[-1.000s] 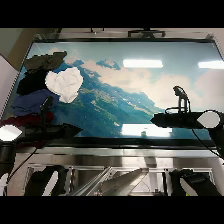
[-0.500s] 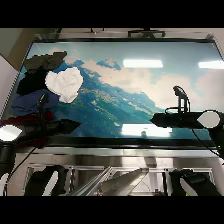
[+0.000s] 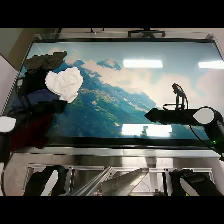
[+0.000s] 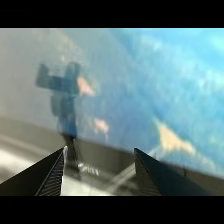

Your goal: Fold the shirts.

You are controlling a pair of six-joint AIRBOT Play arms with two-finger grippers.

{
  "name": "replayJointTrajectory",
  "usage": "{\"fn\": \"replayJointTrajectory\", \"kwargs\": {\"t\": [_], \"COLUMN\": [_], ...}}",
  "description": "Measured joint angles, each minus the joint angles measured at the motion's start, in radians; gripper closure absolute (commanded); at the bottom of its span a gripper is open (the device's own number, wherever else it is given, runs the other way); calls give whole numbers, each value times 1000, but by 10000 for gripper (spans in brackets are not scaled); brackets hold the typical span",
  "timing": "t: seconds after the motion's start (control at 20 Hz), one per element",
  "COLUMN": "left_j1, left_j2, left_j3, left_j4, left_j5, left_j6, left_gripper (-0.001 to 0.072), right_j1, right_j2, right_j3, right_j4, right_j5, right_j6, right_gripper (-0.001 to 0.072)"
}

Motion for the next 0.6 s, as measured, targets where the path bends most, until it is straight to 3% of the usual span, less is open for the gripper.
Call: {"fn": "replayJointTrajectory", "kwargs": {"t": [0.3,0.6], "left_j1": [113,137], "left_j2": [-545,-1019], "left_j3": [350,794], "left_j4": [79,119], "left_j5": [60,-66], "left_j6": [39,40], "left_gripper": [5,5], "right_j1": [-45,-143], "right_j2": [-40,-74], "right_j3": [8,9], "right_j4": [-24,-35], "right_j5": [-109,-137], "right_j6": [-14,-17], "right_gripper": [222,222]}}
